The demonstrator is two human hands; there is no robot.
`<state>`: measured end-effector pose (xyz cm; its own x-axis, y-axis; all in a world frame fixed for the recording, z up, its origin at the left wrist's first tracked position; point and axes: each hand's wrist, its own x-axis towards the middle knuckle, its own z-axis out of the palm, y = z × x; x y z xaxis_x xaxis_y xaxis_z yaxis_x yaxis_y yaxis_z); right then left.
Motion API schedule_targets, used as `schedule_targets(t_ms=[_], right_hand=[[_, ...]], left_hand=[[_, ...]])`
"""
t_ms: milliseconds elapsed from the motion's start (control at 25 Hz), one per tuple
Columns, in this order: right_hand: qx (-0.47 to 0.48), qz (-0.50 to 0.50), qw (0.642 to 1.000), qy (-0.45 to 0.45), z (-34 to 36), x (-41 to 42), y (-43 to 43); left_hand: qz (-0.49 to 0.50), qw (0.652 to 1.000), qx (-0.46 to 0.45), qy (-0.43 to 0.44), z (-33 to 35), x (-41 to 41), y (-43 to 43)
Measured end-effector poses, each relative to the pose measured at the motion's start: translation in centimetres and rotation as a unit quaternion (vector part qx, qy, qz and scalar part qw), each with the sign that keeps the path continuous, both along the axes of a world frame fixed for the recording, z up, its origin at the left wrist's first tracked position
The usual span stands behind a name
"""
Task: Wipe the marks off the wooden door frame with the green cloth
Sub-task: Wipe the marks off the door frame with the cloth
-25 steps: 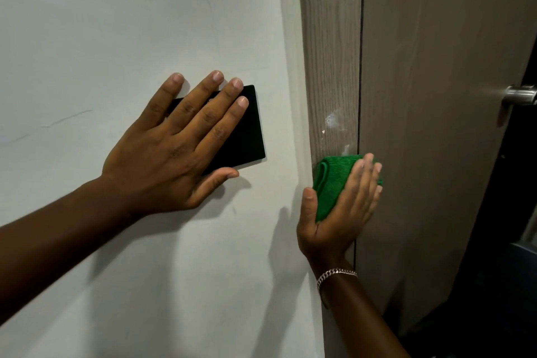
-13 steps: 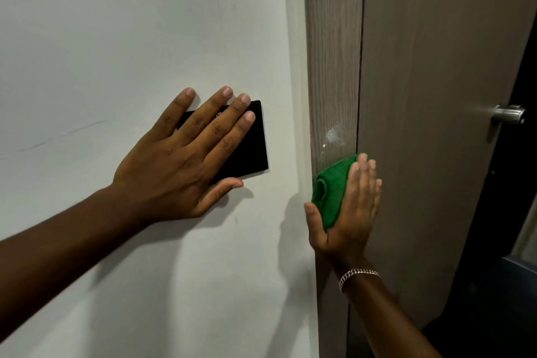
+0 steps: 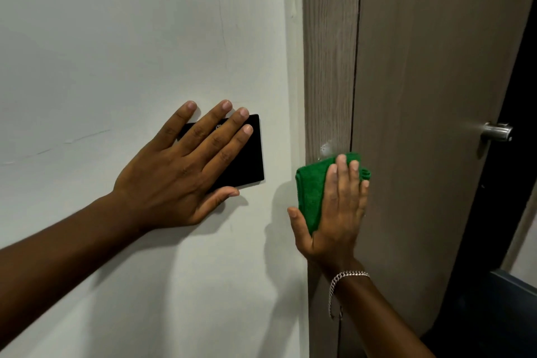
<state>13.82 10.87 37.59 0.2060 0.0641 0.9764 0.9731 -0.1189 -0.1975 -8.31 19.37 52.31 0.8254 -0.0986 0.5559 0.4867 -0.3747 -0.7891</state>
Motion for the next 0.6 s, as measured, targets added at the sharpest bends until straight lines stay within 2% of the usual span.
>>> schedule_targets(t_ms=[80, 200, 360, 520, 600], right_hand=[[-0.008, 0.003, 1.000, -0.005, 0.1, 0.9, -0.4], [0.034, 0.006, 0.997, 0.071, 2.3, 0.5, 0.5], [-0.030, 0.000, 0.999, -0.032, 1.0, 1.1, -0.6], [0.023, 0.006, 0.998, 0.052, 3.9, 0.9, 0.4], [0.004, 0.000, 1.000, 0.007, 3.2, 0.5, 0.3]], left_hand=[[0.004, 1.000, -0.002, -0.004, -0.2, -0.1, 0.0], [0.005, 1.000, 0.002, -0.004, -0.1, 0.0, 0.1], [0.002, 1.000, -0.005, -0.004, -0.1, -0.1, 0.0], [0.004, 1.000, -0.004, -0.003, -0.1, 0.0, 0.2], [-0.004, 1.000, -0.011, -0.001, 0.1, 0.0, 0.1]])
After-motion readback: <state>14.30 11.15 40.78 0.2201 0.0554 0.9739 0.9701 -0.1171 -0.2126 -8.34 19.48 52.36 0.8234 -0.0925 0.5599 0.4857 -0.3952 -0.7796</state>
